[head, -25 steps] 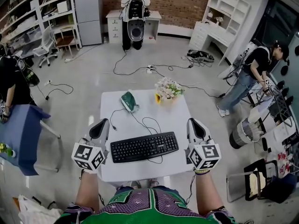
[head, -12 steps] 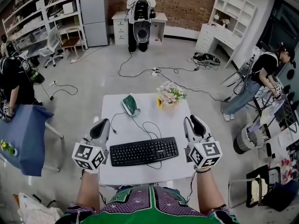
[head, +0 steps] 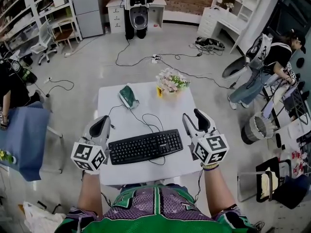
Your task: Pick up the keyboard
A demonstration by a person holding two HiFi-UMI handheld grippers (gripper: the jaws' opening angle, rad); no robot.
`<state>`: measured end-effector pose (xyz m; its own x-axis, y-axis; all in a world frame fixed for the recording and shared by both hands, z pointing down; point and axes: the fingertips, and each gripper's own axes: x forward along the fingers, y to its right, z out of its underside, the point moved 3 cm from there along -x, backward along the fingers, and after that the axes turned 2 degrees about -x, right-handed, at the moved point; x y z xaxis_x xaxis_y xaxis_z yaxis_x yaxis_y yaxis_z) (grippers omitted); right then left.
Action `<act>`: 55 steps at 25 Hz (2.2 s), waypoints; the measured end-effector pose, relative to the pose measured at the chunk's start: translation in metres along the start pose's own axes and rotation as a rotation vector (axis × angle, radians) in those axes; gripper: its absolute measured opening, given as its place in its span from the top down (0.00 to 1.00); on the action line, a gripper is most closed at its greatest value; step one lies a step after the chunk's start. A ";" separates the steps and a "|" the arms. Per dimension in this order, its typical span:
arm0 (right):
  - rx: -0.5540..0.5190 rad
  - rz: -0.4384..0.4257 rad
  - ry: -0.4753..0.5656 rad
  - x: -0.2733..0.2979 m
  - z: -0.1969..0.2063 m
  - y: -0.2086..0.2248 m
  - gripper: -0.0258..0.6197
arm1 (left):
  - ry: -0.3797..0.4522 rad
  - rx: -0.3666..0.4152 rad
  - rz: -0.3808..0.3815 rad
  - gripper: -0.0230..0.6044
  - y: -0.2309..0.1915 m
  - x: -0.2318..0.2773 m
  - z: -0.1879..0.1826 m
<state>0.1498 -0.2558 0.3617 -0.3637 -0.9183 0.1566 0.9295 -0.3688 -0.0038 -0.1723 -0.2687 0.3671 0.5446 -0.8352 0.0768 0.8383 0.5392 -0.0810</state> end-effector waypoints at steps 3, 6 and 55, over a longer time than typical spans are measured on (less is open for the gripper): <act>0.027 0.004 -0.034 0.002 0.015 0.003 0.68 | -0.031 0.018 0.003 0.93 0.002 0.003 0.011; 0.066 -0.001 -0.087 0.007 0.038 0.005 0.68 | -0.075 0.034 0.005 0.93 0.000 0.005 0.029; 0.352 -0.057 -0.721 0.059 0.349 0.044 0.67 | -0.619 -0.251 -0.344 0.93 -0.081 -0.036 0.319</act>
<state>0.1908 -0.2754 0.7157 -0.3936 -0.5361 0.7468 0.9193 -0.2343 0.3163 -0.2515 -0.2478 0.6876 0.2299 -0.6986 0.6775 0.9731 0.1557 -0.1697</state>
